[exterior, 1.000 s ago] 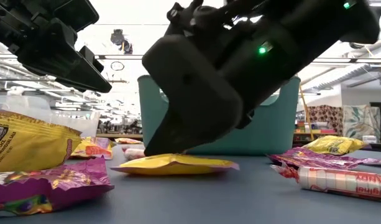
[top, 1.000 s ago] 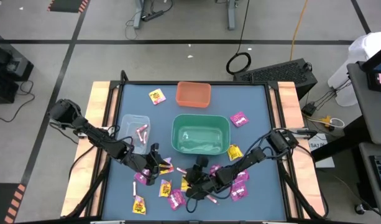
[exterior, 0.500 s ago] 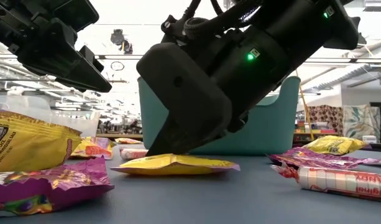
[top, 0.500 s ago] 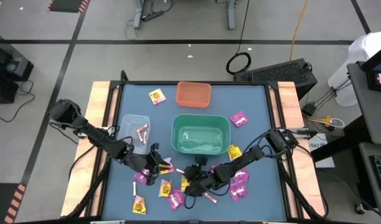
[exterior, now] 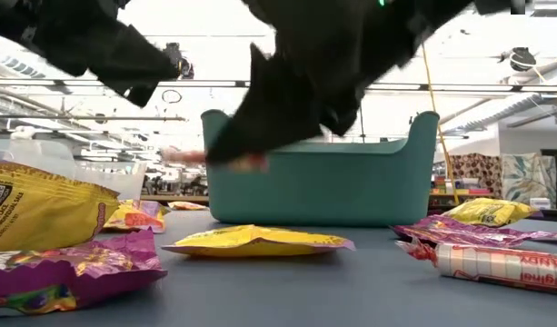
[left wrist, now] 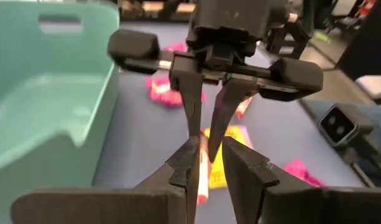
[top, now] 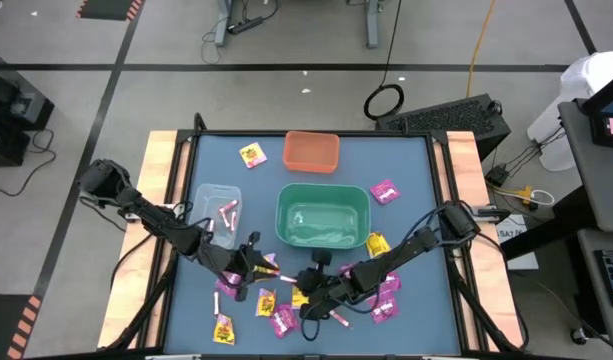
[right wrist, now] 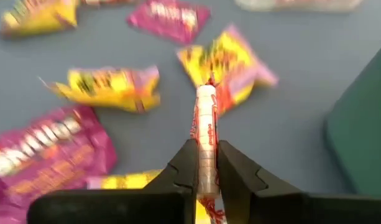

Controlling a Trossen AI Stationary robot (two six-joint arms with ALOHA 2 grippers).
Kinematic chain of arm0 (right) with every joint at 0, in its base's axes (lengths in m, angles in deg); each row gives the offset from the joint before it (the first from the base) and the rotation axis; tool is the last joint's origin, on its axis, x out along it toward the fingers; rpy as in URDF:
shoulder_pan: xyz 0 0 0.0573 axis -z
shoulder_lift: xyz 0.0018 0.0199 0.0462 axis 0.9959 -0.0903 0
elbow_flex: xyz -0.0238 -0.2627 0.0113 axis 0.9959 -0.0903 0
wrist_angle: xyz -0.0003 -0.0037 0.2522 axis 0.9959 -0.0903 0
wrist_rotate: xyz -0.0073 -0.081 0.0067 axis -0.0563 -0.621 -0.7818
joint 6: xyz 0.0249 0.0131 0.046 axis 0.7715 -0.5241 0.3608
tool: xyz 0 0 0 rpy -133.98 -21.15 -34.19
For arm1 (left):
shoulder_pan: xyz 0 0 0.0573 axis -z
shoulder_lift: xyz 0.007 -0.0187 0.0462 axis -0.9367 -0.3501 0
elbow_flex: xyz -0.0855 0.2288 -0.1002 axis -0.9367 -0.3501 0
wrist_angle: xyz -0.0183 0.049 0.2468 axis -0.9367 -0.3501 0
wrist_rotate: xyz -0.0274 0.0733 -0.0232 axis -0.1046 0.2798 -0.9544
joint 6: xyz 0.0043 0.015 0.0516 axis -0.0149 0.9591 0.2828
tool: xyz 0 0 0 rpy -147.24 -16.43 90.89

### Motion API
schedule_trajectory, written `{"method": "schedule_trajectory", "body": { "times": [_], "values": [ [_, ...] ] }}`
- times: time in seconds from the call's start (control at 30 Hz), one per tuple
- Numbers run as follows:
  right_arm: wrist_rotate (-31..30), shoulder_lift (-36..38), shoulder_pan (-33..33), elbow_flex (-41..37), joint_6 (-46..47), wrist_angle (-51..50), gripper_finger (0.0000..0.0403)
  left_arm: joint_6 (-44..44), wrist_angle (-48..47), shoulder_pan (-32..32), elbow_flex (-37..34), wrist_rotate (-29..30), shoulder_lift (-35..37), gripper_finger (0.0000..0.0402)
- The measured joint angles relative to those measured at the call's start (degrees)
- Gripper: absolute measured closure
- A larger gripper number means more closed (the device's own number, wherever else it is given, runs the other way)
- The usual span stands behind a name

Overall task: Sort candy
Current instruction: Put the orange candy into the transparent bin

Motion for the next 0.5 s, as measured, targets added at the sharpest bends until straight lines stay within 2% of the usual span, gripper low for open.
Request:
{"method": "schedule_trajectory", "body": {
  "times": [0.1,0.2,0.5],
  "values": [
    [-0.25,2.05,-0.33,0.00,-2.20,-0.21,0.0371,4.07,3.29,0.27,0.00,0.04,0.01,0.0318],
    [-0.55,3.95,-0.65,0.00,-3.46,-0.02,0.0370,7.57,5.52,1.31,0.00,1.19,0.03,0.0290],
    [-3.35,5.00,-1.04,0.00,-4.24,0.13,0.0368,8.99,5.17,3.28,0.02,6.82,0.03,0.0150]
  ]
}}
